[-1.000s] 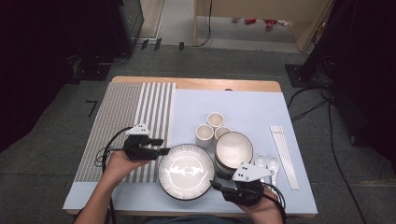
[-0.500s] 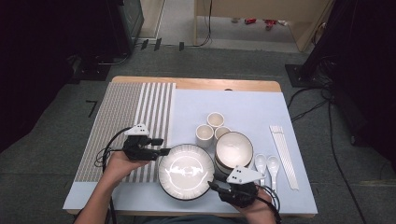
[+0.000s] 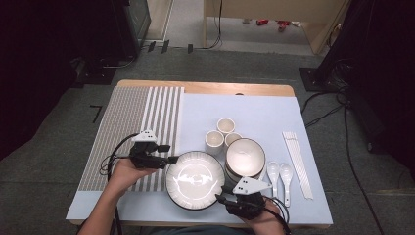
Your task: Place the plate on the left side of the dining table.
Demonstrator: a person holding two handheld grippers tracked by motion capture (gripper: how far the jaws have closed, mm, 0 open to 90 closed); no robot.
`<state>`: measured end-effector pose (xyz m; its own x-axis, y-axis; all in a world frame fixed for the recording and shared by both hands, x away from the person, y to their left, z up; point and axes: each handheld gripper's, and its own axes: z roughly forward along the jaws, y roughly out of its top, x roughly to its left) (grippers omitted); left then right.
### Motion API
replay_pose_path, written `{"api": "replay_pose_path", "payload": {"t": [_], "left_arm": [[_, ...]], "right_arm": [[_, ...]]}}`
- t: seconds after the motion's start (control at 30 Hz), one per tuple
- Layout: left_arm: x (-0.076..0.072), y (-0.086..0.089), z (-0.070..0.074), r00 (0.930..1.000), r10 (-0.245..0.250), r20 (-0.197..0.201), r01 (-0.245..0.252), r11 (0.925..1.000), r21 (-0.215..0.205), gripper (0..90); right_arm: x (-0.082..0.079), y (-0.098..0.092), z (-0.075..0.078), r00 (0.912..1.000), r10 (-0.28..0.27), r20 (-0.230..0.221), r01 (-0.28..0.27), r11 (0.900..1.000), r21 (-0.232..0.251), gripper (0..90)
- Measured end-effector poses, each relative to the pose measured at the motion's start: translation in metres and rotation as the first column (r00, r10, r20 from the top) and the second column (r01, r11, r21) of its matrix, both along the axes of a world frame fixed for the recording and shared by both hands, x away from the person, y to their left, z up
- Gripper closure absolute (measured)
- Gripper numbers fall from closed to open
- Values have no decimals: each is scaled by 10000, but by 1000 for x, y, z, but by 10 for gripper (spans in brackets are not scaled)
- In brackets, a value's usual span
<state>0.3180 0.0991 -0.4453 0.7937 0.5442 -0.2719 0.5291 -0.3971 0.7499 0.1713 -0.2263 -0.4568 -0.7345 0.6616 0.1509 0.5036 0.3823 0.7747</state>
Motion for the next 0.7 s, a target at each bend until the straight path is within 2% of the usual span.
{"api": "replay_pose_path", "payload": {"t": [0.3, 0.4, 0.57, 0.7], "left_arm": [[1, 1, -1, 10000, 79, 3, -79, 10000, 23, 390], [0, 1, 1, 10000, 92, -28, -92, 10000, -28, 416], [-1, 0, 1, 10000, -22, -85, 22, 10000, -3, 457], [-1, -1, 2, 9994, -222, -277, 223, 9997, 47, 542]], "right_arm": [[0, 1, -2, 10000, 2, 22, -2, 10000, -47, 603], [-1, 2, -2, 9999, -30, 133, 33, 9998, -202, 607], [-1, 2, -1, 10000, -81, 56, 82, 9998, -204, 608], [-1, 2, -1, 9999, -95, 82, 97, 9997, -225, 610]]}}
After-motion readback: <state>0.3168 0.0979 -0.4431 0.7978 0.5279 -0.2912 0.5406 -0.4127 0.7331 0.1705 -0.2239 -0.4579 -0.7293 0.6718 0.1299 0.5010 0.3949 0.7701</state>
